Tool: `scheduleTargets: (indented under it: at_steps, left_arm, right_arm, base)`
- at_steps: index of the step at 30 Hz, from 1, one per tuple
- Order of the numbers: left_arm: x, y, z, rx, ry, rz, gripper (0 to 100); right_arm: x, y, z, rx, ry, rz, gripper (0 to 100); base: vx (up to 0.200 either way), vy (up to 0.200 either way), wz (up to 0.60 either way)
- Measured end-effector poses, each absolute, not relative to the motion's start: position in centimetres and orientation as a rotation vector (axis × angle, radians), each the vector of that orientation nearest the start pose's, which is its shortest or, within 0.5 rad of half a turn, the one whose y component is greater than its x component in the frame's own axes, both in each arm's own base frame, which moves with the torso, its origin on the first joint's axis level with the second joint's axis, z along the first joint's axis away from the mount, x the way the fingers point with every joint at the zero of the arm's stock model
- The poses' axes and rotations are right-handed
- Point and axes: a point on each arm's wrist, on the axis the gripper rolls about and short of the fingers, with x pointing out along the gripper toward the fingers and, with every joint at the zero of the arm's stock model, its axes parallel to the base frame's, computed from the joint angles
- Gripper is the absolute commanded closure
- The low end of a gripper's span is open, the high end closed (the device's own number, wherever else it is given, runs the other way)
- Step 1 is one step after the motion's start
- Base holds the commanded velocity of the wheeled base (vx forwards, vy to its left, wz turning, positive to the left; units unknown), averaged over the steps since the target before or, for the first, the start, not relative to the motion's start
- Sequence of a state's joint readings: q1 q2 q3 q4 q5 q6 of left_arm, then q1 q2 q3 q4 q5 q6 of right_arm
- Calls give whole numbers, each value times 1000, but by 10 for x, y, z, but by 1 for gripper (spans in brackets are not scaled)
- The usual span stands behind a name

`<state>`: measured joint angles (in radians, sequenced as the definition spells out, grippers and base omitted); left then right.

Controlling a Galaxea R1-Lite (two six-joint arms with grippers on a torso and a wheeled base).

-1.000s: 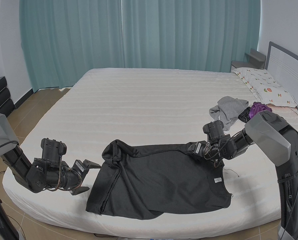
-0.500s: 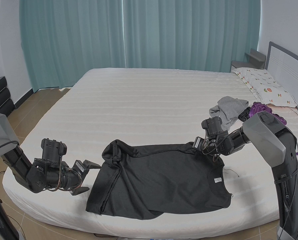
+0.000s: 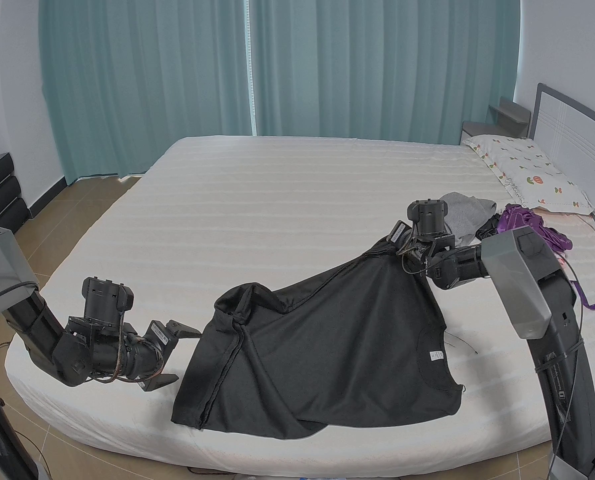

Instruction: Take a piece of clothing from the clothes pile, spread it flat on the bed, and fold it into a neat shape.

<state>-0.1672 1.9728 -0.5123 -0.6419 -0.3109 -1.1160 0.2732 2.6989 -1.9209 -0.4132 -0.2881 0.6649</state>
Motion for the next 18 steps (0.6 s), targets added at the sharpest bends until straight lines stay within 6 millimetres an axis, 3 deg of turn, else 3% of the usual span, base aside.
scheduleTargets:
  at_steps: [1, 2, 8, 13, 18]
  left_arm:
    - [276, -54, 37, -1088, 990, 57, 0]
    - [276, -54, 37, -1088, 991, 57, 0]
    - [276, -54, 37, -1088, 990, 58, 0]
    - [277, -54, 37, -1088, 989, 57, 0]
    - [281, -55, 37, -1078, 969, 69, 0]
  right_arm:
    - [528, 141, 17, 556, 323, -139, 100]
    - [530, 141, 12, 555, 319, -146, 0]
    - [533, 142, -17, 540, 356, -156, 0]
    - [530, 140, -22, 549, 379, -164, 0]
    - [511, 136, -25, 579, 461, -164, 0]
  base:
    - [0, 0, 0]
    - [0, 0, 0]
    - [0, 0, 0]
    - [0, 0, 0]
    - [0, 0, 0]
